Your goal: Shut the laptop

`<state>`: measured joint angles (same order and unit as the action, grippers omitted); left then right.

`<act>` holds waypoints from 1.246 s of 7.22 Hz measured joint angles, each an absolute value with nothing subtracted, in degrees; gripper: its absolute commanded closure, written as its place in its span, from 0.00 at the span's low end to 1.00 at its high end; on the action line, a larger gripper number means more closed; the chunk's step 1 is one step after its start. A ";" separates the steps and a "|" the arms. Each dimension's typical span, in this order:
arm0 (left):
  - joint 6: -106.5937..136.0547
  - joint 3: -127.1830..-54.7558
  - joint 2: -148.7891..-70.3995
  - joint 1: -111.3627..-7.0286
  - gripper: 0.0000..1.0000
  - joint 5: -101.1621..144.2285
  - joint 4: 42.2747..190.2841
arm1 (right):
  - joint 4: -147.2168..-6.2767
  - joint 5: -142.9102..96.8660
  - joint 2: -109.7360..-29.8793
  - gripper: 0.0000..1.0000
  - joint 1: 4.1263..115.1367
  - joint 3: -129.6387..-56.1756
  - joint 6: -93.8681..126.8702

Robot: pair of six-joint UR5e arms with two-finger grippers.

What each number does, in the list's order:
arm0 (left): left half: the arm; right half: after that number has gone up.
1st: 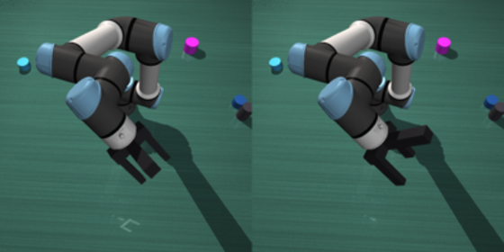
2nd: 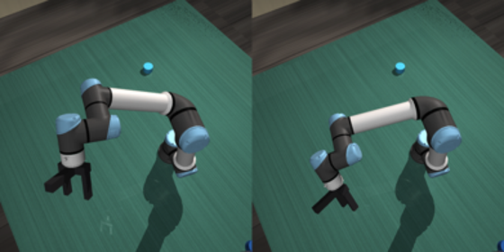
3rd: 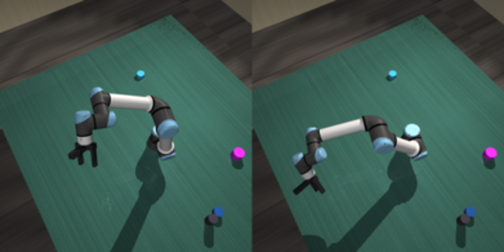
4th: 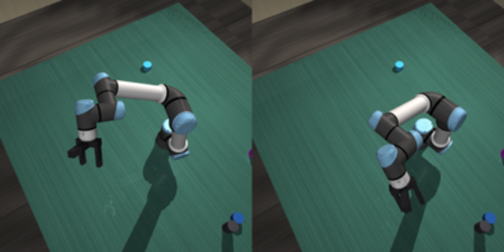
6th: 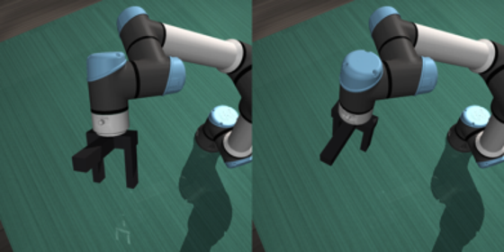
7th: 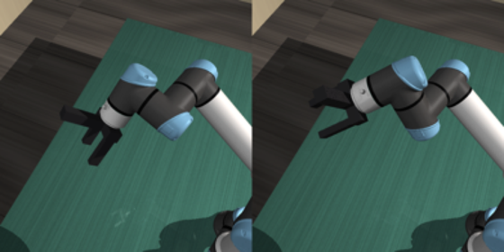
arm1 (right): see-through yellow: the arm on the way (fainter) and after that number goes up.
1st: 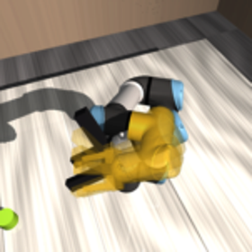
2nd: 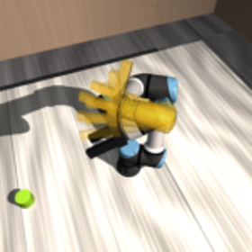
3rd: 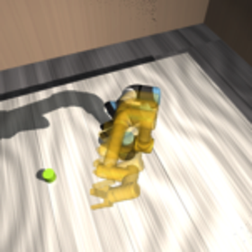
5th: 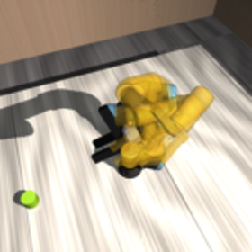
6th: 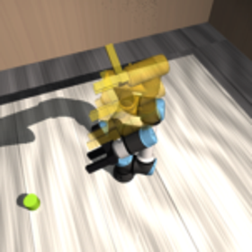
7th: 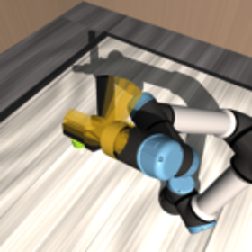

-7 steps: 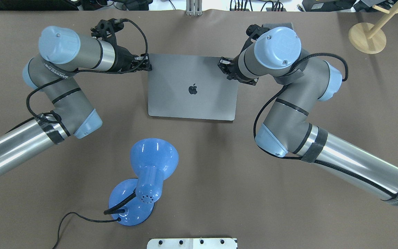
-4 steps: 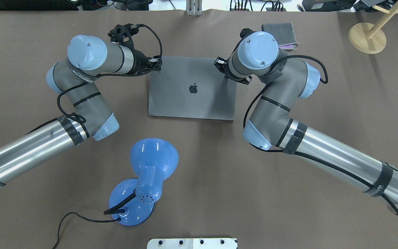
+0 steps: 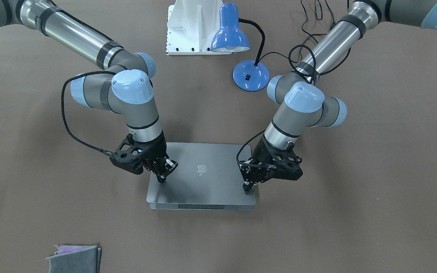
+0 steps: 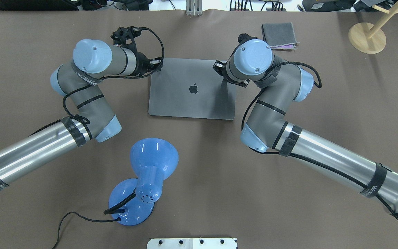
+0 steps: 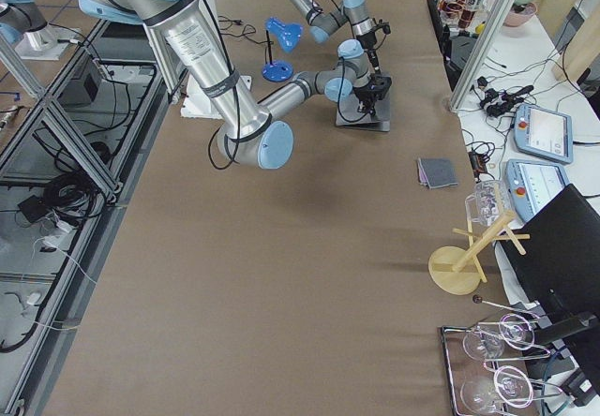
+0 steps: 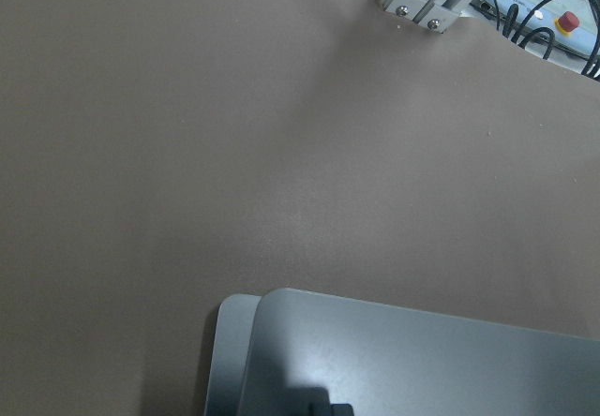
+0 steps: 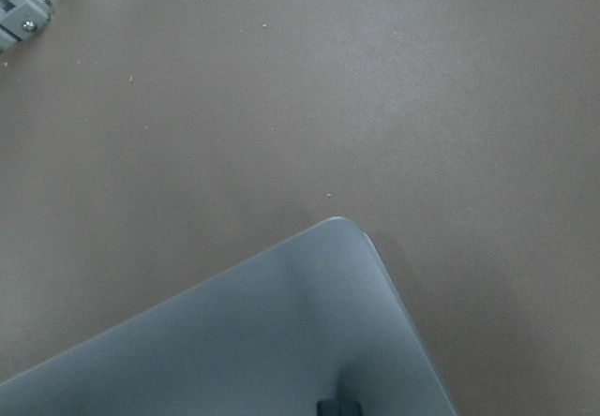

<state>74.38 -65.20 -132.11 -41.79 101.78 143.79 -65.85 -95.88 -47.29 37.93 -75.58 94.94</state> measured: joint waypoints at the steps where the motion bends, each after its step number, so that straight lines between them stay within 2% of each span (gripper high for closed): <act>1: 73.97 -64.78 -132.05 -41.60 1.00 101.38 143.77 | -65.89 -95.07 -47.33 1.00 37.43 -75.54 94.98; 4: 73.84 -64.83 -132.10 -41.36 1.00 100.57 143.76 | -65.82 -94.56 -47.32 1.00 37.08 -75.93 94.82; 5: 73.86 -66.30 -132.10 -41.67 0.96 101.51 143.31 | -65.95 -95.05 -47.50 1.00 37.50 -76.92 94.55; 6: 73.87 -69.02 -131.82 -42.48 0.03 104.15 141.21 | -66.32 -96.75 -48.62 0.59 38.53 -79.41 93.67; 7: 73.79 -73.19 -130.89 -43.62 0.01 107.65 137.39 | -67.23 -100.06 -51.33 0.01 40.26 -83.84 91.55; 9: 71.72 -85.62 -125.51 -47.12 0.00 115.08 127.62 | -72.67 -105.15 -59.33 0.00 43.92 -96.11 82.96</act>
